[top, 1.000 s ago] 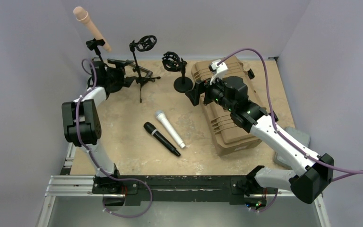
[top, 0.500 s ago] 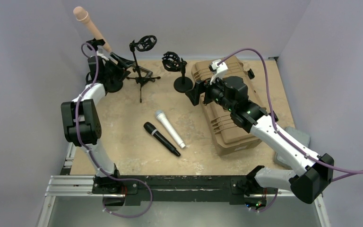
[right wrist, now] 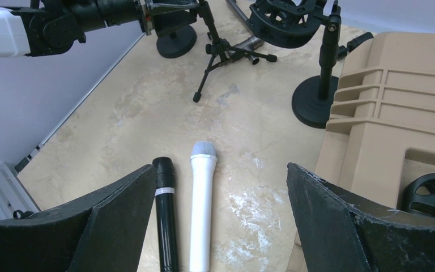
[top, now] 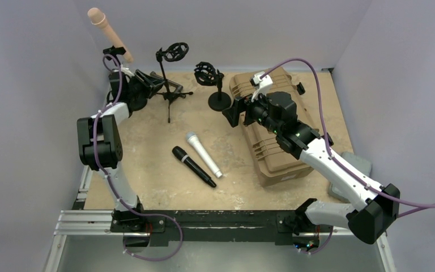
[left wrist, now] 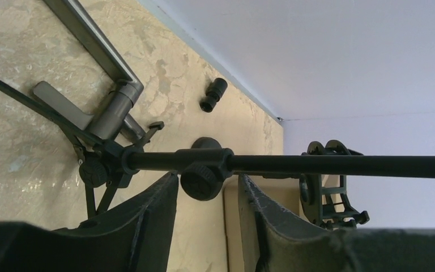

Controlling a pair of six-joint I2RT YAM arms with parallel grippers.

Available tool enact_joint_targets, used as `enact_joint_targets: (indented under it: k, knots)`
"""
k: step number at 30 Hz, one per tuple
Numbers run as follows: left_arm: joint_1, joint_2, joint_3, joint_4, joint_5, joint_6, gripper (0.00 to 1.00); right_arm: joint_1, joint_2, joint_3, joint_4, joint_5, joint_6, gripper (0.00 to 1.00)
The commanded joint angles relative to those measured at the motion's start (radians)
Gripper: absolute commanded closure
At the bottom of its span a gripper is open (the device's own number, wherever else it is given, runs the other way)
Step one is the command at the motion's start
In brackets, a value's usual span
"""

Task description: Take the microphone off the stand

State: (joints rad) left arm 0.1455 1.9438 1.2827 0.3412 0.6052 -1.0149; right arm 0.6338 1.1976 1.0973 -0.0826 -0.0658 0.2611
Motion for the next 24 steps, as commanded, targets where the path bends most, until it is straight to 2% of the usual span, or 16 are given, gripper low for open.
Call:
enact_joint_targets:
  k: [1, 9, 14, 16, 19, 21, 24]
  knots:
    - [-0.004, -0.018, -0.032, 0.102, 0.011, -0.030, 0.60, -0.003, -0.021, -0.002, 0.034, 0.009, -0.008, 0.17]
    - [-0.004, -0.007, -0.085, 0.227, -0.026, -0.147, 0.73, -0.002, -0.025, -0.003, 0.030, 0.009, -0.008, 0.17]
    - [-0.003, -0.014, -0.073, 0.186, -0.045, -0.116, 0.79, -0.003, -0.027, -0.005, 0.030, 0.012, -0.008, 0.17]
    - [-0.002, -0.010, -0.066, 0.176, -0.043, -0.108, 0.75, -0.002, -0.029, -0.007, 0.030, 0.012, -0.008, 0.17]
    - [-0.002, -0.010, -0.065, 0.162, -0.054, -0.098, 0.60, -0.003, -0.029, -0.007, 0.030, 0.012, -0.008, 0.17]
    - [-0.002, -0.003, -0.059, 0.160, -0.054, -0.093, 0.57, -0.002, -0.031, -0.006, 0.030, 0.012, -0.009, 0.17]
    - [-0.003, 0.009, -0.036, 0.141, -0.058, -0.080, 0.58, -0.002, -0.033, -0.006, 0.029, 0.015, -0.010, 0.17]
